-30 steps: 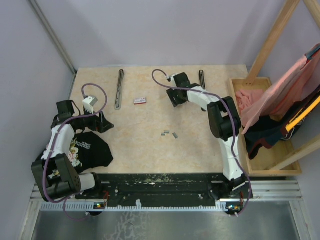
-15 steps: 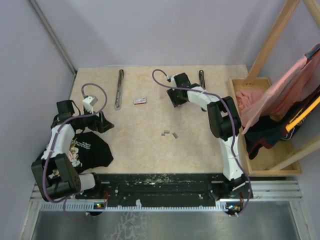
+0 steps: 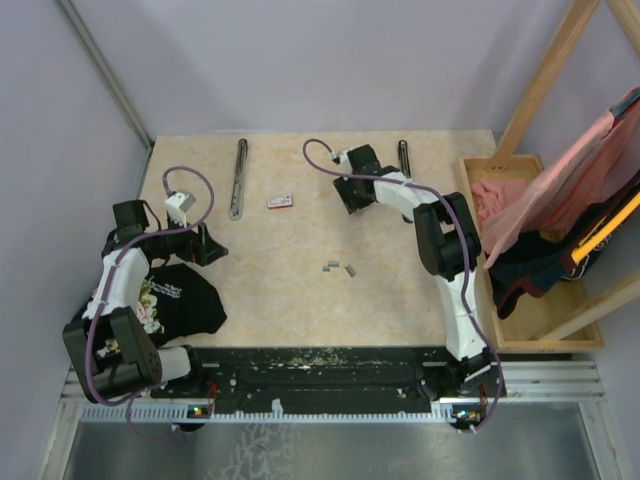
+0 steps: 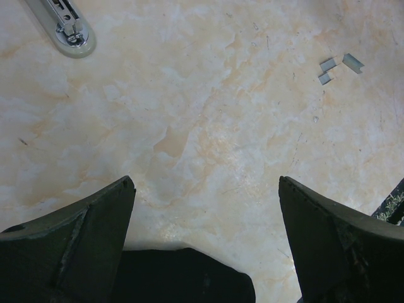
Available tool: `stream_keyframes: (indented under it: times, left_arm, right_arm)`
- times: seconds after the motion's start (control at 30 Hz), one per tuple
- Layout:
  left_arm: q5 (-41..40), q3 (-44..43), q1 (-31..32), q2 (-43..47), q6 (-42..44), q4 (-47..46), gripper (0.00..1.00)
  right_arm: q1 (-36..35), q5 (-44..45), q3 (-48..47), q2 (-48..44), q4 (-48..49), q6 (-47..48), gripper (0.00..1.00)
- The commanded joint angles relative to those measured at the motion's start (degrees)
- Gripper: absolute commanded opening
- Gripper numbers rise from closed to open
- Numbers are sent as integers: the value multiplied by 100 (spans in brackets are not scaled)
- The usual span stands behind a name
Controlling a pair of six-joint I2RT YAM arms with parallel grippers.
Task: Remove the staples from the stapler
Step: Adjust the staple in the staple box.
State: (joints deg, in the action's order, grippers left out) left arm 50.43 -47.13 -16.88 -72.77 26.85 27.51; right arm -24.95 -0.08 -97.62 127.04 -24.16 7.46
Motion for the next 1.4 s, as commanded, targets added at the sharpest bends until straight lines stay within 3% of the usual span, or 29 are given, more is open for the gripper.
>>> stream_keyframes:
  times: [0.0, 0.43, 0.7, 1.1, 1.37]
  left_arm:
    - [146, -169, -34, -25, 74, 88, 100]
    - [153, -164, -39, -12, 77, 97, 100]
    - [159, -169, -43, -8, 79, 97, 100]
    - [160, -173, -44, -36, 80, 97, 100]
    - [155, -178, -44, -29, 69, 97, 100]
  right_arm:
    - [10, -238, -288, 140, -65, 250, 53]
    - [-221, -1133, -211, 43, -276, 1217, 54]
    - [-377, -1205, -122, -78, -383, 1573, 56]
    - [-572, -1127, -115, -859, -759, 2341, 65]
    - [-781, -1379, 423, -1513, -1026, 3283, 68]
